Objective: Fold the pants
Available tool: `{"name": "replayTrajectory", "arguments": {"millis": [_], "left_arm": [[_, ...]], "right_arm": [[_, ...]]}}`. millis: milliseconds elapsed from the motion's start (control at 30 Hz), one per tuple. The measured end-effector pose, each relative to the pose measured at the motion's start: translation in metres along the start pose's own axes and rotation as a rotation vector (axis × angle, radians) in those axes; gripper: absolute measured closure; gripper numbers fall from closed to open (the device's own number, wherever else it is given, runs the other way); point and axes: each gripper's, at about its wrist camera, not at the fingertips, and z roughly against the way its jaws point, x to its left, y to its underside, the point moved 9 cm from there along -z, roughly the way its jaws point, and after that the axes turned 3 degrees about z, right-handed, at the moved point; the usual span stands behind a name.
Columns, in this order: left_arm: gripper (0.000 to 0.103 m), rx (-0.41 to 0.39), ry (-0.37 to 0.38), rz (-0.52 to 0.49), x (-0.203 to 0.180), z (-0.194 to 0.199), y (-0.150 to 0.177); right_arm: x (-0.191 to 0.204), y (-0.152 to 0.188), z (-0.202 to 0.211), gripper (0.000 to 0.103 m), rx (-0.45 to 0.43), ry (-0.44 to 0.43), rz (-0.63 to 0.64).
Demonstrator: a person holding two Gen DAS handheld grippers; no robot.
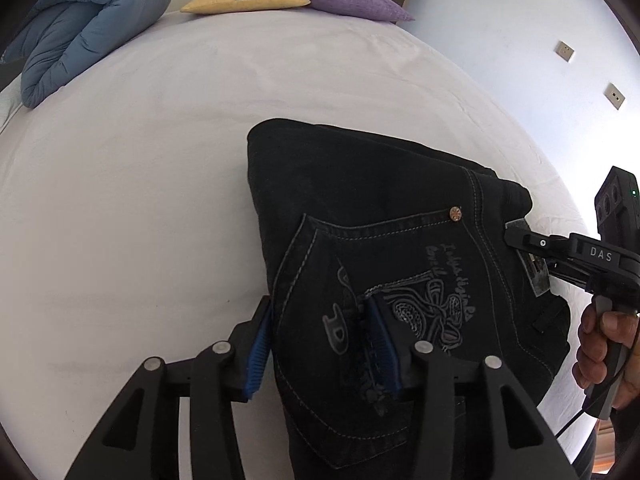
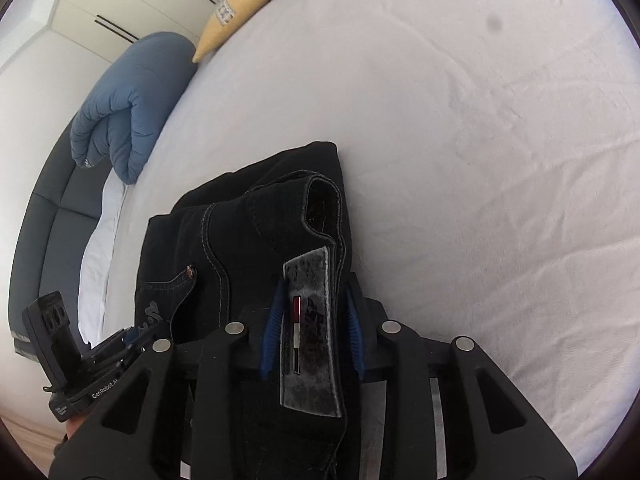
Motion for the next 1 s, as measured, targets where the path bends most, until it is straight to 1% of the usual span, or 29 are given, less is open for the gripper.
{"name": "replayTrajectory", "arguments": {"millis": [33,67,100,133,167,200,233,267,300,333,367,400,433,500,533,567,633,667,700,733,767,800,867,900,967,1000], "left_arm": [[0.049,-0.003,-0.002,-0.001,0.0,0.002,0.002],[0.049,-0.008,-0.008,0.001,0.001,0.005,0.002],[0.049,-0.024,-0.014,0.004,0.001,0.012,0.004],[0.049,-0.042,-0.019,0.003,0.001,0.019,0.005],[0.049,-0.07,-0.024,-0.002,0.001,0.03,0.006],[0.047,-0.1,-0.027,-0.006,-0.001,0.042,0.009],[0.038,-0.129,-0.025,-0.011,-0.003,0.052,0.011],[0.028,-0.173,-0.028,-0.025,-0.006,0.067,0.015],[0.023,-0.231,-0.043,-0.047,-0.011,0.087,0.021],[0.015,-0.291,-0.062,-0.065,-0.011,0.109,0.029],[0.002,-0.356,-0.088,-0.081,-0.015,0.128,0.032],[0.0,-0.445,-0.123,-0.101,-0.022,0.155,0.037],[0.0,-0.502,-0.146,-0.116,-0.028,0.173,0.04],[0.0,-0.604,-0.184,-0.14,-0.043,0.211,0.048],[0.0,-0.647,-0.209,-0.138,-0.047,0.228,0.05],[0.0,-0.688,-0.238,-0.133,-0.05,0.245,0.052],[0.0,-0.792,-0.29,-0.109,-0.056,0.29,0.058],[0.0,-0.832,-0.303,-0.093,-0.056,0.309,0.062],[0.0,-0.882,-0.322,-0.066,-0.057,0.332,0.065],[0.0,-0.933,-0.337,-0.031,-0.056,0.355,0.069],[0.0,-0.973,-0.335,-0.01,-0.047,0.377,0.071],[0.0,-1.025,-0.32,0.009,-0.048,0.401,0.075],[0.0,-1.07,-0.286,-0.004,-0.05,0.43,0.08],[0.0,-1.089,-0.262,-0.038,-0.055,0.443,0.082],[0.0,-1.111,-0.21,-0.137,-0.068,0.466,0.088],[0.0,-1.132,-0.207,-0.179,-0.074,0.477,0.089]], "right_arm": [[0.001,0.0,0.002,0.073,-0.01,-0.001,0.009],[0.001,0.0,0.005,0.069,-0.015,0.001,0.013],[0.001,0.0,0.01,0.059,-0.017,0.007,0.008],[0.001,0.004,0.018,0.056,-0.025,0.013,0.002],[0.002,0.012,0.031,0.053,-0.047,0.028,-0.003],[0.003,0.013,0.042,0.053,-0.072,0.046,0.002],[0.007,0.015,0.056,0.052,-0.1,0.061,0.02],[0.015,0.024,0.073,0.049,-0.131,0.077,0.048],[0.021,0.029,0.089,0.045,-0.165,0.1,0.079],[0.026,0.036,0.106,0.044,-0.195,0.121,0.108],[0.034,0.042,0.123,0.043,-0.233,0.143,0.146],[0.044,0.048,0.139,0.042,-0.274,0.16,0.185],[0.053,0.054,0.156,0.04,-0.315,0.178,0.222],[0.073,0.065,0.189,0.033,-0.405,0.223,0.285],[0.083,0.072,0.207,0.032,-0.455,0.242,0.316],[0.095,0.078,0.226,0.028,-0.514,0.264,0.351],[0.116,0.089,0.264,0.023,-0.627,0.311,0.408],[0.13,0.096,0.286,0.017,-0.696,0.334,0.442],[0.142,0.102,0.309,0.007,-0.775,0.365,0.473],[0.154,0.109,0.329,0.002,-0.849,0.397,0.498],[0.167,0.117,0.355,0.0,-0.943,0.435,0.528],[0.177,0.124,0.376,0.0,-1.013,0.458,0.548],[0.195,0.136,0.416,0.0,-1.115,0.487,0.56],[0.201,0.14,0.431,0.0,-1.146,0.497,0.552],[0.215,0.152,0.461,0.0,-1.197,0.515,0.56],[0.221,0.157,0.472,0.0,-1.216,0.517,0.574]]}}
